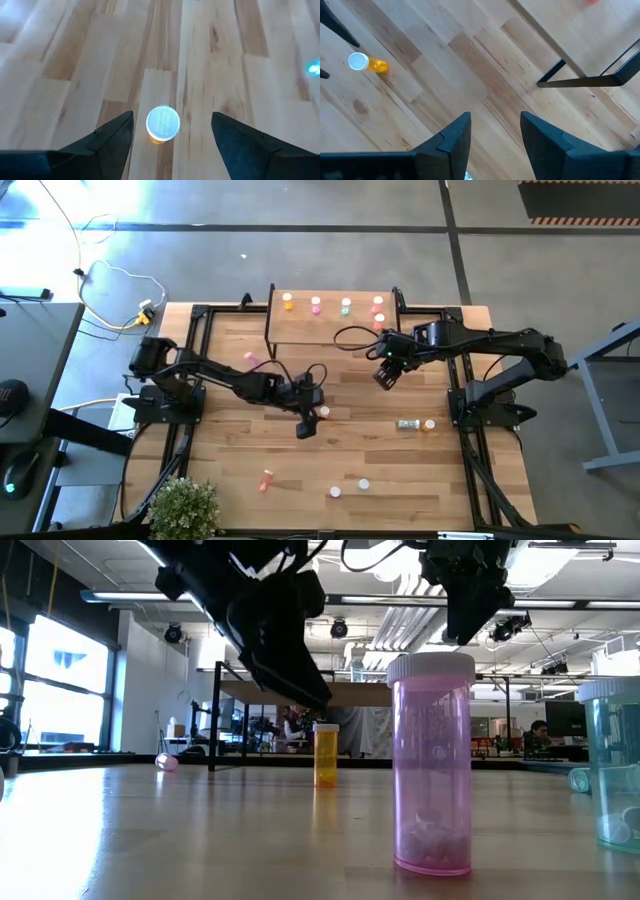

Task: Pick and place medicine bottles onto shelf by color
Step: Put the top orange medicine bottle on the shelf aligned with the other orange medicine bottle

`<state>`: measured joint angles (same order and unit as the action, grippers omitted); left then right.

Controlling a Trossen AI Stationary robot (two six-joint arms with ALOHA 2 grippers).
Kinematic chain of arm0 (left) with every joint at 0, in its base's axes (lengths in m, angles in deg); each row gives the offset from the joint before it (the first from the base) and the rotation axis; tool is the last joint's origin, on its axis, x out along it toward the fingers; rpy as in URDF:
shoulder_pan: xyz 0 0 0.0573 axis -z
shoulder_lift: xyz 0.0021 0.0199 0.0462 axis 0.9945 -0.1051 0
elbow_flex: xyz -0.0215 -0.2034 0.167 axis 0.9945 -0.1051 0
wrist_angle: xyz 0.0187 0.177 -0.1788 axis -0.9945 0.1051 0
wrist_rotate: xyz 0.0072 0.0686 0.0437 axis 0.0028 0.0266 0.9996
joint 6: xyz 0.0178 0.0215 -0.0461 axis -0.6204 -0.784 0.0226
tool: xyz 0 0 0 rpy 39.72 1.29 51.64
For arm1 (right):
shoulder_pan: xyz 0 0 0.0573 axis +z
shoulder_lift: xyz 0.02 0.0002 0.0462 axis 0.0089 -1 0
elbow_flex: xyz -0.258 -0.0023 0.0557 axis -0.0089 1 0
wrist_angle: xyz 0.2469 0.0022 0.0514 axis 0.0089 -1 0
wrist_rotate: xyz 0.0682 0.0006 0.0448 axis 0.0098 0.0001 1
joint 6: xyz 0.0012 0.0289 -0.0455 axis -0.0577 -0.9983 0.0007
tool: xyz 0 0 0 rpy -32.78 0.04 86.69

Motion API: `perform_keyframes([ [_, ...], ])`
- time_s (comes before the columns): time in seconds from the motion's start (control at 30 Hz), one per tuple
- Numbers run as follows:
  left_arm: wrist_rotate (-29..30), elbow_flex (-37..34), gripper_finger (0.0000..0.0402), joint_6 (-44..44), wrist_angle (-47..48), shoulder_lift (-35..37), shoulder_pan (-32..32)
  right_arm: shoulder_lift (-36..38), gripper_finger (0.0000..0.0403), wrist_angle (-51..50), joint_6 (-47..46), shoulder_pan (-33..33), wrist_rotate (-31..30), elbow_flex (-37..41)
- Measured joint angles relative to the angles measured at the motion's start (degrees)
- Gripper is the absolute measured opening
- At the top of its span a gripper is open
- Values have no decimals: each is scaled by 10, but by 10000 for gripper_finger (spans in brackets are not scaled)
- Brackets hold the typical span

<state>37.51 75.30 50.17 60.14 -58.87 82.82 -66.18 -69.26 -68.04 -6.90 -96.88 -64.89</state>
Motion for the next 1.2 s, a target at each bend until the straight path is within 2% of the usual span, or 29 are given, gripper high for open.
perform_keyframes([
  [0.6, 15, 0, 250, -8, -55, -71, 0, 0, 161, 7, -13, 0, -2, 0],
  [1.0, 15, 0, 149, -8, -59, -75, 0, 0, 161, 12, -13, 0, -8, 0],
  [1.2, 15, 0, 115, -20, -59, -75, 0, 0, 161, 12, -13, 0, -8, 0],
])
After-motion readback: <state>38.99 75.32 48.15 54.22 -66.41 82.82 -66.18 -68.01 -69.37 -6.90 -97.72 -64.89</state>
